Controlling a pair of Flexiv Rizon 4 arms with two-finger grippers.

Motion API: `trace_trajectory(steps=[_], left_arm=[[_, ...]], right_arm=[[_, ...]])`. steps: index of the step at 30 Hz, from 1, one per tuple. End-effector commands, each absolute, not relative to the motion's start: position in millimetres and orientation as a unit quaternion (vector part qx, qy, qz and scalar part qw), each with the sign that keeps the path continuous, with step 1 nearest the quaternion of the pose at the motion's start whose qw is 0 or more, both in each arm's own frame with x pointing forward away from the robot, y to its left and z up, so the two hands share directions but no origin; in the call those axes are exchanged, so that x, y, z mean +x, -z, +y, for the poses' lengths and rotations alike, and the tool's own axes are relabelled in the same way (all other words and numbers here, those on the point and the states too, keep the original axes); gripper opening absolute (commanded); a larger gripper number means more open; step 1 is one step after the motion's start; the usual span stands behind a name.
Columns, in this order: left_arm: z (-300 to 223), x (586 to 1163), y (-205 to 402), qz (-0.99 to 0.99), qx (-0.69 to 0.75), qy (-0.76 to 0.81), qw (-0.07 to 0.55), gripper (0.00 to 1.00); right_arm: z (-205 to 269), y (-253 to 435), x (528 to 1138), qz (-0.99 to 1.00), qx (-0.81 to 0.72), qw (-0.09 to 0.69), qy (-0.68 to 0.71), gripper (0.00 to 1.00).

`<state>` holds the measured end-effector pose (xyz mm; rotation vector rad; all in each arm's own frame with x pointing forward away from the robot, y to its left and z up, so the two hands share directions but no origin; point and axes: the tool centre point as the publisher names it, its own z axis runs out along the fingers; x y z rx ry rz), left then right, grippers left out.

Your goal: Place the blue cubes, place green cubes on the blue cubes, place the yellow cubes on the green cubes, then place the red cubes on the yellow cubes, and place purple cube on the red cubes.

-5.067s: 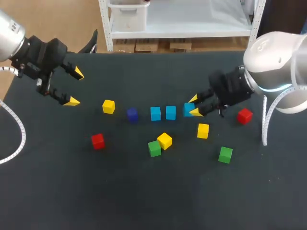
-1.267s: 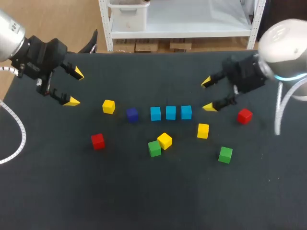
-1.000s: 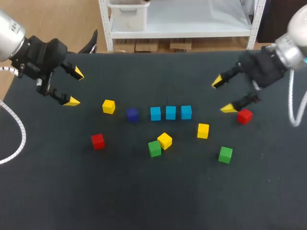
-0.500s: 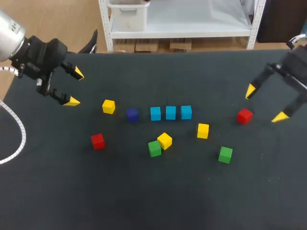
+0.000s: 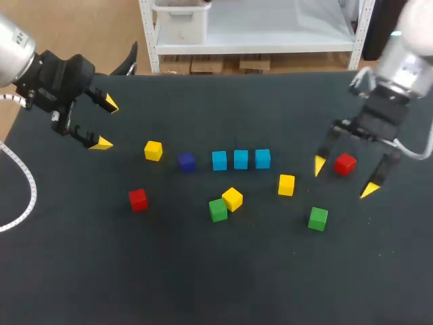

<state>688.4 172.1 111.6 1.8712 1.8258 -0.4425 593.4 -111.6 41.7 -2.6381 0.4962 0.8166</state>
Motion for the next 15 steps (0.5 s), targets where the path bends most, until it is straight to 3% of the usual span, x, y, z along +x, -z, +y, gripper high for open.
trace_trajectory(steps=[1, 15], left_arm=[[173.0, 687.7, -110.9, 0.667, 0.685, 0.162, 0.245, 1.00], [173.0, 687.7, -110.9, 0.667, 0.685, 0.162, 0.245, 1.00]], right_arm=[[-97.1, -32.7, 589.0, 0.000, -0.963, 0.061, -0.263, 1.00], [-88.4, -17.4, 571.7, 0.030, -0.955, 0.066, -0.287, 1.00]])
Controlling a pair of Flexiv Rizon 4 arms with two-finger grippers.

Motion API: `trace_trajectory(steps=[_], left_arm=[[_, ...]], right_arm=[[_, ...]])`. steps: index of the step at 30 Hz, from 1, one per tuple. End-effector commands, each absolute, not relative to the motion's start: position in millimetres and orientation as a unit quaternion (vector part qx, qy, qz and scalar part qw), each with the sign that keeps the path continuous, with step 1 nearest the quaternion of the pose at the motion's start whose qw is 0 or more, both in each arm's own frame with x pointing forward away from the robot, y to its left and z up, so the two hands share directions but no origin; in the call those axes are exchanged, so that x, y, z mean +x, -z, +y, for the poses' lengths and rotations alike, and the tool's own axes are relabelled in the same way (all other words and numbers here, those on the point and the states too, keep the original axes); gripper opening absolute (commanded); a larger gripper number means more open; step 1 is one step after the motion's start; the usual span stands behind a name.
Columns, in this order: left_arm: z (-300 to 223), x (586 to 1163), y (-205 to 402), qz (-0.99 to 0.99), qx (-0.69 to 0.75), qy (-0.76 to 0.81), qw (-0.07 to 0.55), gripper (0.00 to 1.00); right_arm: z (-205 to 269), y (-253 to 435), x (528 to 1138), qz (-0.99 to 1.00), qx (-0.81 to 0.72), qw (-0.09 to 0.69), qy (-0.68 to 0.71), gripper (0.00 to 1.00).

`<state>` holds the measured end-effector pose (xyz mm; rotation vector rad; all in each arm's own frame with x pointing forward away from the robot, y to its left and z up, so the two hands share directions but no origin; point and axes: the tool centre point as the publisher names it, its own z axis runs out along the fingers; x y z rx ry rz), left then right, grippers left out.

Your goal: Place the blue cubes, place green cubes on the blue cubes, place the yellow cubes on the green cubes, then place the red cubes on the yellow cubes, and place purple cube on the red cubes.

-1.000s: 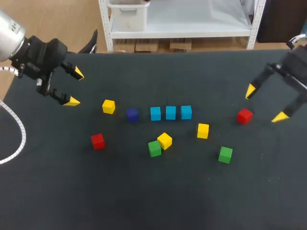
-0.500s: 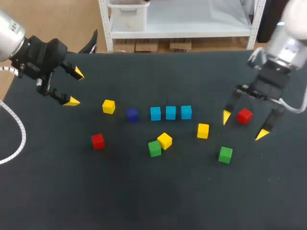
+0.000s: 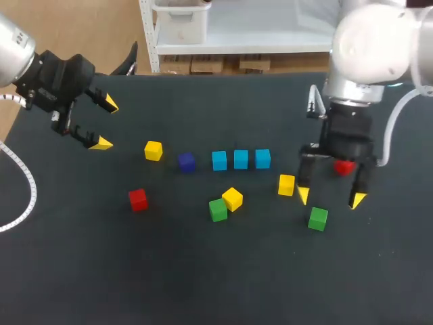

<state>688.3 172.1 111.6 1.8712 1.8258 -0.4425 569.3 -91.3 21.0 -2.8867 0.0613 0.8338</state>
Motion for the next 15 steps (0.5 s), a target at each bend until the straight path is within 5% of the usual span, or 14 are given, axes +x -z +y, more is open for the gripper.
trace_trajectory(steps=[1, 15], left_arm=[[173.0, 687.7, -110.9, 0.667, 0.685, 0.162, 0.245, 1.00], [173.0, 687.7, -110.9, 0.667, 0.685, 0.162, 0.245, 1.00]], right_arm=[[-88.1, -16.6, 571.7, 0.036, -0.956, 0.066, -0.285, 1.00], [-90.5, -7.1, 567.8, 0.124, -0.944, 0.061, -0.298, 1.00]])
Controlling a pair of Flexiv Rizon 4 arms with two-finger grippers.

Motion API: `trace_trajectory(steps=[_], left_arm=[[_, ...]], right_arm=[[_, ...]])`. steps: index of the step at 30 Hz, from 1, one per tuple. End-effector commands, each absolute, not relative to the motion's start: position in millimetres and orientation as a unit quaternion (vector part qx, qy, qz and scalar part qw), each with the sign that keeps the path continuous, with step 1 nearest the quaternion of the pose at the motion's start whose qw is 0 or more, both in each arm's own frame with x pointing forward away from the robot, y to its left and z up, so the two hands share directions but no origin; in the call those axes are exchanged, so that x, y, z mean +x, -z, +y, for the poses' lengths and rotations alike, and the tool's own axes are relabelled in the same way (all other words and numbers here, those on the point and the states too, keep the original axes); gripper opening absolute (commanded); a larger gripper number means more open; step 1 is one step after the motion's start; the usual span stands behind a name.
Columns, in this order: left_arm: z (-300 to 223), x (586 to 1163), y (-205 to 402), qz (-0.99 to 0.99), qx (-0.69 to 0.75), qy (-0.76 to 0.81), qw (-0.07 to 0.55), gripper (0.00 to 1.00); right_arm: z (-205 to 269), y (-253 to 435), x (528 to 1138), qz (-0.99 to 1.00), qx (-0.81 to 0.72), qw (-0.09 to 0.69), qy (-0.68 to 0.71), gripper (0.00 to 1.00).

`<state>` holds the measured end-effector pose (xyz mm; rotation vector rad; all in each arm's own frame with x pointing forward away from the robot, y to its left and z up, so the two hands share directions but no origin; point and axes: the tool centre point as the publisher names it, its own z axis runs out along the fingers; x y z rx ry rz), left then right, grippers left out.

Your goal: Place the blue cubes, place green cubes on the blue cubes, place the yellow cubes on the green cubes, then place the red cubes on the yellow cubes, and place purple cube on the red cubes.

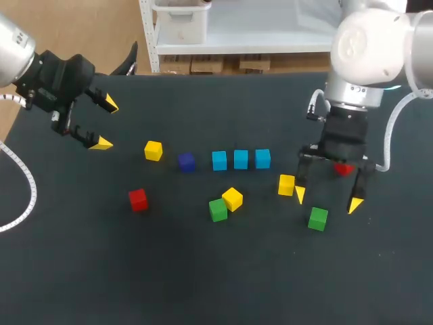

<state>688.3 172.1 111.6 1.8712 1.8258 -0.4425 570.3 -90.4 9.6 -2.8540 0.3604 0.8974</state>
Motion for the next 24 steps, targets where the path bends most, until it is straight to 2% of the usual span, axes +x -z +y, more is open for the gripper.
trace_trajectory(steps=[1, 5, 9, 11, 12, 14, 20, 24], left_arm=[[173.0, 687.7, -110.9, 0.667, 0.685, 0.162, 0.245, 1.00], [173.0, 687.7, -110.9, 0.667, 0.685, 0.162, 0.245, 1.00], [173.0, 687.7, -110.9, 0.667, 0.685, 0.162, 0.245, 1.00], [173.0, 687.7, -110.9, 0.667, 0.685, 0.162, 0.245, 1.00], [173.0, 687.7, -110.9, 0.667, 0.685, 0.162, 0.245, 1.00], [173.0, 687.7, -110.9, 0.667, 0.685, 0.162, 0.245, 1.00], [173.0, 687.7, -110.9, 0.667, 0.685, 0.162, 0.245, 1.00], [173.0, 687.7, -110.9, 0.667, 0.685, 0.162, 0.245, 1.00]], right_arm=[[-89.9, -6.2, 566.5, 0.124, -0.944, 0.061, -0.299, 1.00], [-88.1, -4.8, 564.5, 0.136, -0.941, 0.056, -0.305, 0.99], [-86.9, -4.2, 563.5, 0.153, -0.936, 0.050, -0.312, 0.80], [-86.4, -3.6, 562.7, 0.159, -0.935, 0.052, -0.314, 0.75], [-86.2, -2.8, 562.2, 0.162, -0.934, 0.050, -0.314, 0.67], [-85.9, -1.9, 562.1, 0.168, -0.933, 0.049, -0.315, 0.62], [-84.6, 0.2, 562.7, 0.178, -0.931, 0.047, -0.316, 0.58], [-83.3, 0.8, 562.5, 0.184, -0.929, 0.047, -0.319, 0.60]])
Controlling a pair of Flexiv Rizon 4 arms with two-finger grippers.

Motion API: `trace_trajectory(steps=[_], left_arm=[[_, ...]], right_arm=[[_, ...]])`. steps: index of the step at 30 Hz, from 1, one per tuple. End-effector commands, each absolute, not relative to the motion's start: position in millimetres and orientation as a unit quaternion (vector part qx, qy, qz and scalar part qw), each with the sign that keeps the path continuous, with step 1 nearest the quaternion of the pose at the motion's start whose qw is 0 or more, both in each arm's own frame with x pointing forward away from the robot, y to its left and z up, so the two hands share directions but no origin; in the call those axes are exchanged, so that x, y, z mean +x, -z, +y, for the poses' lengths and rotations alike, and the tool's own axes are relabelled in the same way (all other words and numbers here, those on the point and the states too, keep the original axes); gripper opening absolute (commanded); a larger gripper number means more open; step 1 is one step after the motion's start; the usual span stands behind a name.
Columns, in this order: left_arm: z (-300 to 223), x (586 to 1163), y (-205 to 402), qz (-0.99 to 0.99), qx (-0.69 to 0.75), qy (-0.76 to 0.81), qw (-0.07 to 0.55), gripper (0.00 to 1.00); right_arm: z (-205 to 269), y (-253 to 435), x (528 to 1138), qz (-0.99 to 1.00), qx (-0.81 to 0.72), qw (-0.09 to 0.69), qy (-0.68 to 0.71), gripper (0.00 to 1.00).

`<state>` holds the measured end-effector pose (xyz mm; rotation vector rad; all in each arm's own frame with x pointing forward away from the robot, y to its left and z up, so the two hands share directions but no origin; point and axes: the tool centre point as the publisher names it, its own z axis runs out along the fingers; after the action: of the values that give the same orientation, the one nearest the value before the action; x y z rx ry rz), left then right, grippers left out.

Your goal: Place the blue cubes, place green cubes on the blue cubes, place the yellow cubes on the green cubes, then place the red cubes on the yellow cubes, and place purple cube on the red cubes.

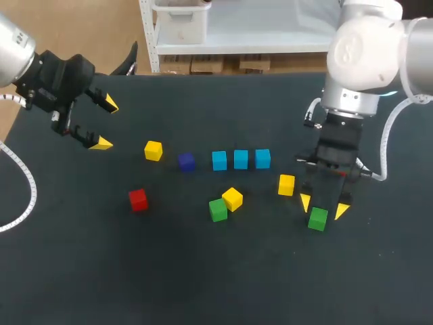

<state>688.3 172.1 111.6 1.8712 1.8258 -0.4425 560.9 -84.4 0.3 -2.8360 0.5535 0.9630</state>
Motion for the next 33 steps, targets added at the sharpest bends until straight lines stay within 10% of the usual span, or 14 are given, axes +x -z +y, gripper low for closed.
trace_trajectory(steps=[1, 15, 21, 33], left_arm=[[173.0, 687.7, -110.9, 0.667, 0.685, 0.162, 0.245, 1.00], [173.0, 687.7, -110.9, 0.667, 0.685, 0.162, 0.245, 1.00], [173.0, 687.7, -110.9, 0.667, 0.685, 0.162, 0.245, 1.00], [173.0, 687.7, -110.9, 0.667, 0.685, 0.162, 0.245, 1.00]], right_arm=[[-83.0, 0.9, 562.3, 0.186, -0.928, 0.047, -0.319, 0.58], [-82.8, 2.9, 559.3, 0.209, -0.921, 0.039, -0.326, 0.44], [-84.0, 4.6, 559.4, 0.225, -0.917, 0.039, -0.327, 0.00], [-86.4, -55.0, 589.7, 0.392, -0.876, 0.076, -0.271, 0.00]])
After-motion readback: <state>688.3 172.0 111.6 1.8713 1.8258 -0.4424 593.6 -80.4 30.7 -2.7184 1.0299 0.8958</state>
